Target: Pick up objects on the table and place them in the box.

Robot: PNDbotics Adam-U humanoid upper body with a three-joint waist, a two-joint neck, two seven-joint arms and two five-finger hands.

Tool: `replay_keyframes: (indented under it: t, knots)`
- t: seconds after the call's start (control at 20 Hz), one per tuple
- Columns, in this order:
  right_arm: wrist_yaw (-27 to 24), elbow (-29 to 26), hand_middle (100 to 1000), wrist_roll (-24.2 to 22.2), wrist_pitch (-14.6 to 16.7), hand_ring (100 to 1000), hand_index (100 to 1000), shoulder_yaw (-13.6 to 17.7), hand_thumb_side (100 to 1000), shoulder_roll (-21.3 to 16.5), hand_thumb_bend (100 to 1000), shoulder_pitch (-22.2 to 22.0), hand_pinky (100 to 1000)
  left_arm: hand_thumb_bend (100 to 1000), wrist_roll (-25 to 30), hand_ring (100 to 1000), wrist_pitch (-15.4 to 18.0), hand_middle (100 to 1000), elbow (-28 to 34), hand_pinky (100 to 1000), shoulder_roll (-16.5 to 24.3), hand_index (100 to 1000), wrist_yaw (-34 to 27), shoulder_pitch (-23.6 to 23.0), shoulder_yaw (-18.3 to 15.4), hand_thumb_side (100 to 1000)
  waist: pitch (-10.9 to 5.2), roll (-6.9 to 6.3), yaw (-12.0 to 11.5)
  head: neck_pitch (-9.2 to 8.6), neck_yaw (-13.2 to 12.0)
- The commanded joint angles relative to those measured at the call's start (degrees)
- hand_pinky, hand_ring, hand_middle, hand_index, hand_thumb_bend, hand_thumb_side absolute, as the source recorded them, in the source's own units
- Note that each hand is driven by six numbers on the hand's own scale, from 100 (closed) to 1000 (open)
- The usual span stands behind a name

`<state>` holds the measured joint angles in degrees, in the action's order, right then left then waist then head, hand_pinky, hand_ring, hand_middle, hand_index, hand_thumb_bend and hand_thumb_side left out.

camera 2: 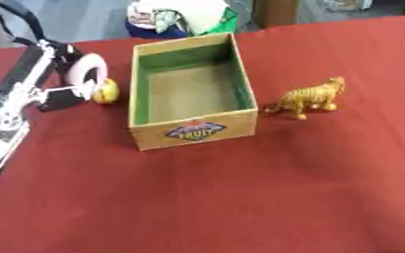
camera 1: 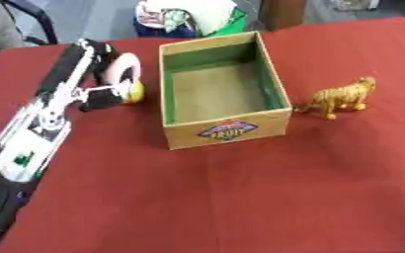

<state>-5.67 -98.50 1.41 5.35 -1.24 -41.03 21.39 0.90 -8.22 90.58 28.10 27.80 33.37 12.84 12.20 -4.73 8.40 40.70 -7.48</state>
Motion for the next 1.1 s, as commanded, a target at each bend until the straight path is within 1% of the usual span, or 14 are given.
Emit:
replay_keyframes:
  t: [0.05,0.15,0.3,0.35,0.4,0.5,0.6,0.75,0.8,0.85,0.9,0.95,1.0,1.1]
  knots:
    - [-0.18,-0.6,689,-0.3,0.14,655,799,0.26,100,-0.95,100,1.0,518,134,1.73,290,1.34,325,-2.36,435,-1.59,526,1.13,3.33,1.95,100,-0.95,0.49,0.22,-0.85,-0.17]
    - [-0.21,-0.58,689,-0.41,0.15,654,799,0.2,100,-0.89,100,1.08,517,154,2.76,306,2.29,341,-4.75,446,-3.06,541,1.98,5.01,3.26,100,-0.89,0.5,0.42,-0.94,-0.21]
    - [-0.24,-0.55,689,-0.51,0.17,654,799,0.16,100,-0.81,100,1.19,517,356,4.71,455,3.88,489,-7.75,555,-4.59,674,3.62,6.29,4.66,100,-0.82,0.49,0.57,-1.12,-0.3]
    - [-0.24,-0.54,689,-0.53,0.17,654,799,0.16,100,-0.79,100,1.2,517,399,5.36,480,4.36,514,-8.22,573,-4.88,692,4.17,6.36,4.78,100,-0.8,0.48,0.57,-1.17,-0.3]
    - [-0.24,-0.52,687,-0.54,0.17,654,799,0.17,100,-0.79,100,1.18,517,578,5.71,560,4.75,595,-8.36,628,-5.06,746,4.57,6.29,4.67,185,-0.78,0.47,0.54,-1.22,-0.28]
    - [-0.21,-0.47,686,-0.51,0.16,654,799,0.22,100,-0.8,100,1.1,516,734,5.51,650,5.11,682,-7.89,685,-5.13,788,4.65,5.82,4.06,341,-0.75,0.44,0.4,-1.3,-0.18]
    - [-0.21,-0.43,685,-0.45,0.17,654,799,0.27,100,-0.8,100,1.02,517,809,4.2,691,4.87,723,-6.58,708,-5.06,804,4.11,5.15,2.95,429,-0.75,0.4,0.17,-1.37,-0.08]
    - [-0.22,-0.39,685,-0.45,0.17,654,798,0.29,100,-0.74,100,0.97,517,804,1.06,686,3.72,727,-3.58,702,-4.93,803,2.49,4.1,0.73,461,-0.75,0.43,-0.2,-1.49,0.02]
    - [-0.22,-0.38,685,-0.46,0.17,654,799,0.28,100,-0.74,100,0.96,517,722,-0.01,679,3.21,722,-2.59,700,-4.85,800,1.86,3.81,0.06,472,-0.75,0.45,-0.29,-1.53,0.01]
    - [-0.22,-0.37,685,-0.47,0.17,654,799,0.28,100,-0.74,100,0.95,517,777,-1.03,679,2.68,721,-1.67,700,-4.77,800,1.32,3.54,-0.56,442,-0.76,0.47,-0.36,-1.58,0.0]
    - [-0.22,-0.36,685,-0.48,0.17,654,799,0.27,100,-0.74,100,0.95,517,777,-1.64,679,2.25,721,-1.03,700,-4.68,800,0.94,3.36,-0.81,442,-0.76,0.48,-0.39,-1.6,-0.02]
    - [-0.22,-0.35,686,-0.47,0.17,654,799,0.29,100,-0.75,100,0.91,517,589,-2.7,606,1.51,633,-0.61,675,-4.68,761,0.66,3.11,-1.73,253,-0.78,0.53,-0.51,-1.64,0.04]
    - [-0.2,-0.36,687,-0.46,0.18,654,799,0.3,100,-0.77,100,0.88,518,542,-4.19,584,0.55,605,-0.31,665,-4.69,747,0.45,2.81,-2.76,201,-0.79,0.56,-0.59,-1.68,0.05]
    - [-0.19,-0.36,687,-0.45,0.19,654,799,0.31,100,-0.78,100,0.86,518,534,-6.2,581,-0.89,600,-0.28,664,-4.73,746,0.25,2.4,-3.87,192,-0.8,0.62,-0.68,-1.74,0.03]
